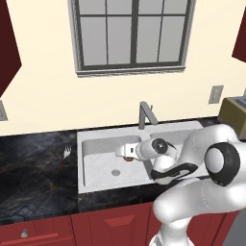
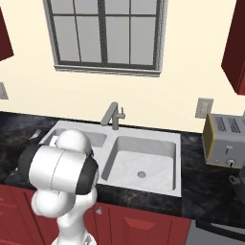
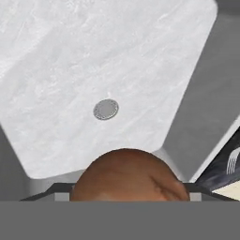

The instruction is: Turn on the sink faucet. Then move the onion from the counter to the sink. Turn off the sink. Move the vegetable from the sink to the pot next to the stove. Finally move the pot to the front left burner.

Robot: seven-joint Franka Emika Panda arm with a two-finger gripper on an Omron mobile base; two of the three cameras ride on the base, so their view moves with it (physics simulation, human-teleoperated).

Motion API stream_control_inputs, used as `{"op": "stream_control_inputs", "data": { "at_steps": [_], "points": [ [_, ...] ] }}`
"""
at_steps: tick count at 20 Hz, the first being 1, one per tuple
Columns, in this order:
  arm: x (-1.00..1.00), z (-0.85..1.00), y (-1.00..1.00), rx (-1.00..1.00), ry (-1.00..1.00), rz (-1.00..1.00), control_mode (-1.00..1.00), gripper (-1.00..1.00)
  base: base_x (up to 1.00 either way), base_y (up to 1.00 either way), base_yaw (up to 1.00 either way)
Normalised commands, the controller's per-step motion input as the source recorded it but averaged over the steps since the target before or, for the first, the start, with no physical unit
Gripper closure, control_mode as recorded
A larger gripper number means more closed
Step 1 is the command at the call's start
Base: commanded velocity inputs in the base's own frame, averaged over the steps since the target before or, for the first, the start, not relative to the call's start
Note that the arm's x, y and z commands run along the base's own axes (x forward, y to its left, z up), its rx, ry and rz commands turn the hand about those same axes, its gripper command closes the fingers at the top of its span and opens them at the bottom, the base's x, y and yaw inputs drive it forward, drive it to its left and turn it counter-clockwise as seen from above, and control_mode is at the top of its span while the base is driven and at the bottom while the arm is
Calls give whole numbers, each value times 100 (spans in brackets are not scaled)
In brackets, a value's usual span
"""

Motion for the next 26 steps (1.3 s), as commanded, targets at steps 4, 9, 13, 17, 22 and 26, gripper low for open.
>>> {"op": "stream_control_inputs", "data": {
  "at_steps": [4,9,13,17,22,26],
  "points": [
    [8,100,13,0,18,0,-100,100,0,0,0],
    [3,100,15,-2,22,0,-100,100,0,0,0],
    [0,100,16,-3,25,0,-100,100,0,0,0],
    [0,96,13,-5,26,0,-100,100,0,0,0],
    [-11,67,5,-7,23,0,-100,100,0,0,0],
    [-47,6,2,-15,9,0,-100,100,0,0,0]
  ]
}}
